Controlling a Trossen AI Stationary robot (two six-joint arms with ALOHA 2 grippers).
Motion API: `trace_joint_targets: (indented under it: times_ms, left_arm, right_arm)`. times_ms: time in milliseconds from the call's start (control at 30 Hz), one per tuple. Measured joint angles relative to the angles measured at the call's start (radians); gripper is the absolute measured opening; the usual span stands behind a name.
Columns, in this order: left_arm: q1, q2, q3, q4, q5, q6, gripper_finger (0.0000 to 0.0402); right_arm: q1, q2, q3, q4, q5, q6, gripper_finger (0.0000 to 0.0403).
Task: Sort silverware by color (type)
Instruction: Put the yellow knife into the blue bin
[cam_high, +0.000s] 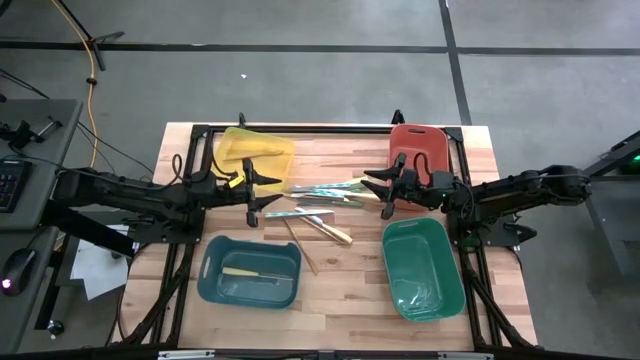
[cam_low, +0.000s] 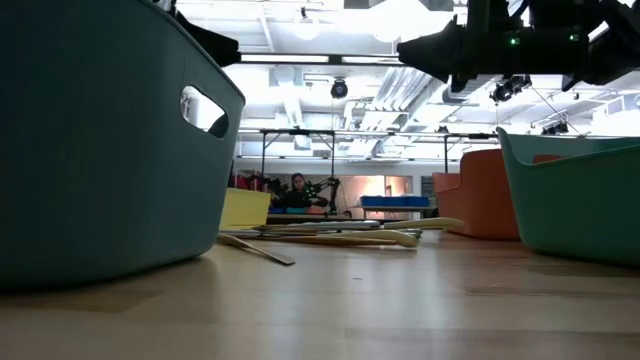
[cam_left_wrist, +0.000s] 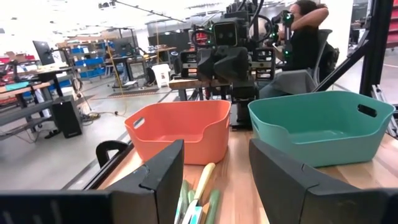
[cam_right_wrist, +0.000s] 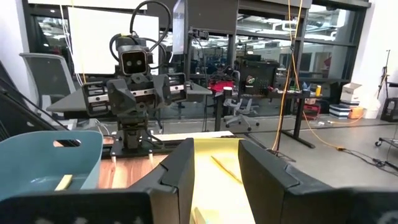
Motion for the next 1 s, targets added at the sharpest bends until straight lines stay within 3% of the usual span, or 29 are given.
trace_joint_targets:
  times_ms: [700,800,1000]
  left_arm:
    - [0.0,0.0,0.0,-0.002,-0.002,0.002,0.017]
    - [0.0,0.0,0.0,-0.002,-0.002,0.002,0.017]
    - [0.0,0.0,0.001,-0.005,-0.002,0.002,0.017]
  right_arm:
    - [0.004,0.0,0.002,-0.024,-0.002,0.066,0.0108]
    - [0.028,0.0,0.074,-0.181,-0.022,0.09,0.0108]
    - [0.113,0.065,0.374,-0.861,0.061,0.181,0.0108]
